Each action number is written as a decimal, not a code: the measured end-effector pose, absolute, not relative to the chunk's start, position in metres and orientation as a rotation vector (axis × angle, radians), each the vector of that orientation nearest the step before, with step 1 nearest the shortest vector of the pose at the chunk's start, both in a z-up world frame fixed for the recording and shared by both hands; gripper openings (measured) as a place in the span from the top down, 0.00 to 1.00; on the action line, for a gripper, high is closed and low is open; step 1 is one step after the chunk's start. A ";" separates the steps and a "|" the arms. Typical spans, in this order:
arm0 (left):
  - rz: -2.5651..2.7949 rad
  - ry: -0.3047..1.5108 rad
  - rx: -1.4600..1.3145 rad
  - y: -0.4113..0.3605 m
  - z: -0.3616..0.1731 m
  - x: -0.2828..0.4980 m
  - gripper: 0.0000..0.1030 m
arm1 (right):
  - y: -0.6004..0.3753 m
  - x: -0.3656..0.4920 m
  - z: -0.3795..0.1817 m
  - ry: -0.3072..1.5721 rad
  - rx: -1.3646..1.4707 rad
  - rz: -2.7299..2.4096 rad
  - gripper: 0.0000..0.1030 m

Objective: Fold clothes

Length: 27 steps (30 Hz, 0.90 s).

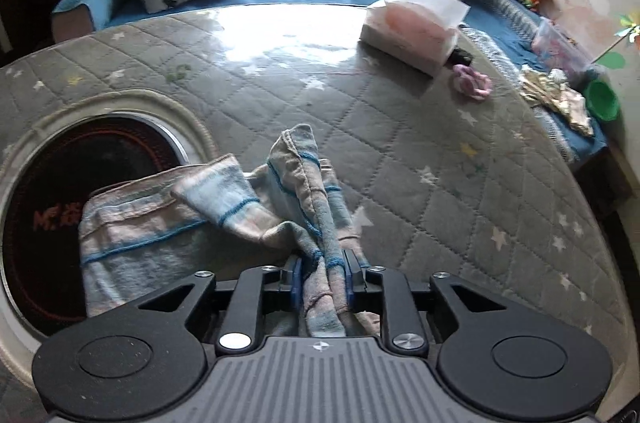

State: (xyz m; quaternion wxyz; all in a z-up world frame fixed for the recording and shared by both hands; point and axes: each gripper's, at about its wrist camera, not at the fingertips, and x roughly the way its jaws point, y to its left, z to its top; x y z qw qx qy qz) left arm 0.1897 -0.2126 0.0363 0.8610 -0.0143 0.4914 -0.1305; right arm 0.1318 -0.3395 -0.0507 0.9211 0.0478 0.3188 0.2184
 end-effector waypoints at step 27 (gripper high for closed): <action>-0.412 0.964 -0.004 -0.141 0.037 0.125 0.55 | -0.378 0.106 0.001 0.551 0.172 0.384 0.64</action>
